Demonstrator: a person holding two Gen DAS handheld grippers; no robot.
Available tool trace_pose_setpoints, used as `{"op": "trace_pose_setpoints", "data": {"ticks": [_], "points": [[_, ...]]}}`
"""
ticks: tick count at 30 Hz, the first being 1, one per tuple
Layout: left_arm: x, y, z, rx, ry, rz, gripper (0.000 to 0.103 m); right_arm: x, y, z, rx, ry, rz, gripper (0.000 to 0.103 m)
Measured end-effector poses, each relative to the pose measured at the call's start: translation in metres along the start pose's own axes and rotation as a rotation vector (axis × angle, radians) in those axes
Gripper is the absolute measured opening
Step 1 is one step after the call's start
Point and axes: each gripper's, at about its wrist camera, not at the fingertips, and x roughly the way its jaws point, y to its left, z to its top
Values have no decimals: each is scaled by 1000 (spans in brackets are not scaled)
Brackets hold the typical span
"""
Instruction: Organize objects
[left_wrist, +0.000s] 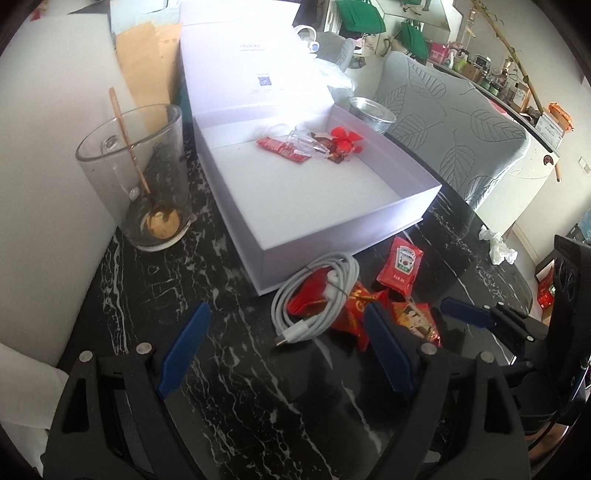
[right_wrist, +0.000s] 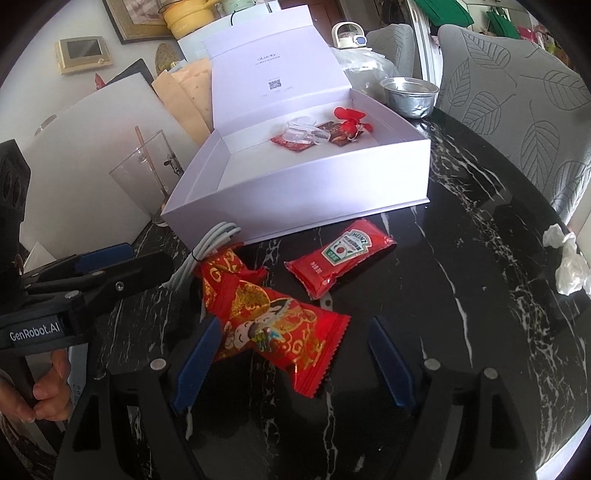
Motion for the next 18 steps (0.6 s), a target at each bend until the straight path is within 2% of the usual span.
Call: {"op": "trace_pose_setpoints", "data": {"ticks": [6, 12, 16, 18], "points": [[12, -12, 8, 51, 9, 3, 85, 2, 5, 0, -19, -3, 13, 82], [22, -5, 15, -17, 30, -44, 84, 0, 4, -1, -15, -17, 29, 82], [25, -4, 17, -16, 29, -20, 70, -3, 7, 0, -46, -36, 32, 82], [27, -5, 17, -11, 32, -35, 65, -3, 9, 0, -65, -40, 29, 82]]}}
